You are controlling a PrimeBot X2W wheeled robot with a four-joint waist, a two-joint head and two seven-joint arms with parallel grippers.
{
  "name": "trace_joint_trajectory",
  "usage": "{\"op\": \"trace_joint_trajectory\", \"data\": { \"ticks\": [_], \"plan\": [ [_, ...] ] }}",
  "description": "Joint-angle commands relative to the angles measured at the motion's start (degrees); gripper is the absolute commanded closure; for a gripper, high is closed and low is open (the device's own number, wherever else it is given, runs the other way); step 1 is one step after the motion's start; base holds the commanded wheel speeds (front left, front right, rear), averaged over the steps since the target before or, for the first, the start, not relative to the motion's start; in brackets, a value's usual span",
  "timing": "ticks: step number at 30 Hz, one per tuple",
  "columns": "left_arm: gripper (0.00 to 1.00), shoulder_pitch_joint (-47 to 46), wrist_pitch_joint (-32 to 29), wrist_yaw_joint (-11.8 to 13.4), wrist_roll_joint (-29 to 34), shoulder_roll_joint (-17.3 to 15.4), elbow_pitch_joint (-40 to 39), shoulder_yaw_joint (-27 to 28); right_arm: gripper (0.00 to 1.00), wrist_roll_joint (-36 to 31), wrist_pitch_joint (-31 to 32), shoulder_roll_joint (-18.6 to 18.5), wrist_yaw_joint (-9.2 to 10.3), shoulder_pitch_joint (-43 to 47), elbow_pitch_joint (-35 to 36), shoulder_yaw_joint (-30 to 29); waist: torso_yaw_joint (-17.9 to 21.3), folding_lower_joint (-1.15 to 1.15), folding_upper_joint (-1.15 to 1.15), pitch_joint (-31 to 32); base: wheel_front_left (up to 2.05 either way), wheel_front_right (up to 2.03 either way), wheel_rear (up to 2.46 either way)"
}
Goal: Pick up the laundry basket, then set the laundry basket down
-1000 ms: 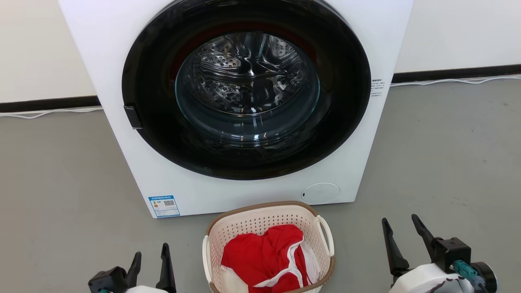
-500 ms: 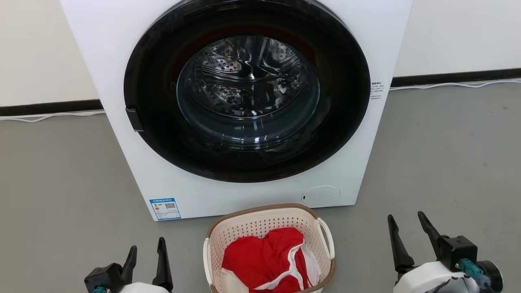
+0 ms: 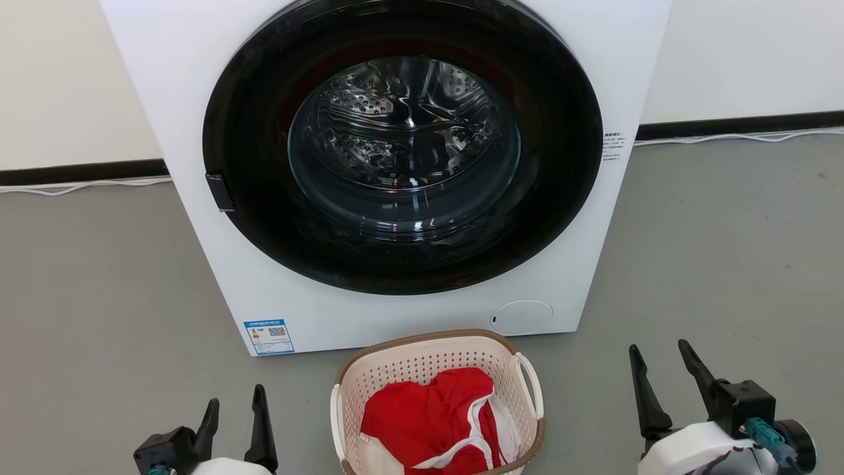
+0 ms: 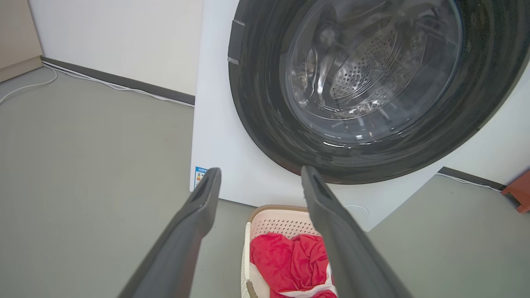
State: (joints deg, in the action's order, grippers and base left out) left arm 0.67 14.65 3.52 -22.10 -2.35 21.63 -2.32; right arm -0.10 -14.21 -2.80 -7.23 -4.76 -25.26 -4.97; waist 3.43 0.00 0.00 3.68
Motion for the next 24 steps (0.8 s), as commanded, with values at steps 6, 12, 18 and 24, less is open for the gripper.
{"op": "trace_joint_trajectory", "data": {
  "ticks": [6,12,18,24],
  "plan": [
    [0.00,-1.8,0.3,-1.0,-0.1,-0.5,-2.7,1.8,0.00,-1.0,-0.8,-0.1,-0.25,-1.3,1.9,1.4,0.0,0.00,0.00,-0.1,0.00,0.00,0.00],
    [1.00,0.2,-0.6,-1.2,-1.3,0.5,0.7,0.4,1.00,1.5,0.8,0.2,0.02,0.5,-1.9,-0.5,-0.1,0.01,0.00,-0.2,0.00,0.00,0.00],
    [1.00,0.0,-1.6,-1.7,-4.7,0.4,0.3,0.8,1.00,6.1,2.0,0.2,0.00,0.4,-1.2,-0.7,-0.2,0.10,0.00,-0.2,0.00,0.00,0.00],
    [1.00,-0.3,-2.5,-2.1,-8.1,0.4,-0.2,1.1,1.00,10.6,2.7,0.2,-0.01,0.6,-0.3,-0.4,-0.4,0.01,0.00,-0.5,0.00,0.00,0.00]
  ]
}}
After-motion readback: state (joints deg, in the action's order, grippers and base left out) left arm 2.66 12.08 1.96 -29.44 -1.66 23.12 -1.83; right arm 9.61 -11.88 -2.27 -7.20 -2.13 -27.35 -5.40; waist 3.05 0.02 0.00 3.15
